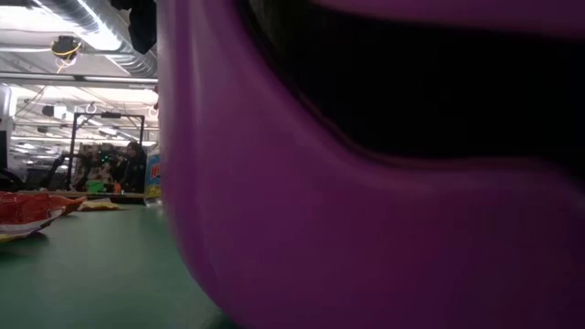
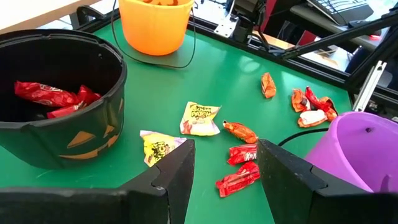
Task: Sort candy
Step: Put the orange chocolate into the orange bucket
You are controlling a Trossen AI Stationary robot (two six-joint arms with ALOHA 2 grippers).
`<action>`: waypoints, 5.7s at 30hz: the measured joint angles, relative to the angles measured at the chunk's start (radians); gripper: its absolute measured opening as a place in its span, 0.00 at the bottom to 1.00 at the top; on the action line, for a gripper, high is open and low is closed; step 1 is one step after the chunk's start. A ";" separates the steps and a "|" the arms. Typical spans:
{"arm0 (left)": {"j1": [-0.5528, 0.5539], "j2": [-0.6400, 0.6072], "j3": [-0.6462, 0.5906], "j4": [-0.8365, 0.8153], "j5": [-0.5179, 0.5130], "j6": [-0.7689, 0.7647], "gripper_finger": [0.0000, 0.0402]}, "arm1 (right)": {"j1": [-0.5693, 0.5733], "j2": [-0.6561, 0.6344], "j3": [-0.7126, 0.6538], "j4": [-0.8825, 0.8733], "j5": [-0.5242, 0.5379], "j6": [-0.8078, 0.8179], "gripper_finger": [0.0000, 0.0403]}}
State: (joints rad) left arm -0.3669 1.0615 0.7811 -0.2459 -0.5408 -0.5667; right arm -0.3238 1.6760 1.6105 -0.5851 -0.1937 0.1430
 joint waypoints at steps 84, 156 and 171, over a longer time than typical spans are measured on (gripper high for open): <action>-0.130 -0.007 0.000 -0.068 -0.111 0.045 0.41 | 0.636 -0.528 -0.696 -0.067 0.315 0.332 0.30; -0.129 -0.007 0.000 -0.102 -0.069 0.026 0.41 | 1.011 -0.440 -0.934 -0.312 0.355 0.715 0.63; -0.129 -0.007 0.000 -0.101 -0.077 0.022 0.41 | 1.009 -0.398 -0.934 -0.192 0.446 0.610 0.63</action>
State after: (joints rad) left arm -0.4957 1.0546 0.7815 -0.3473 -0.6176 -0.5449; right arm 0.6853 1.2783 0.6765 -0.7776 0.2519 0.7532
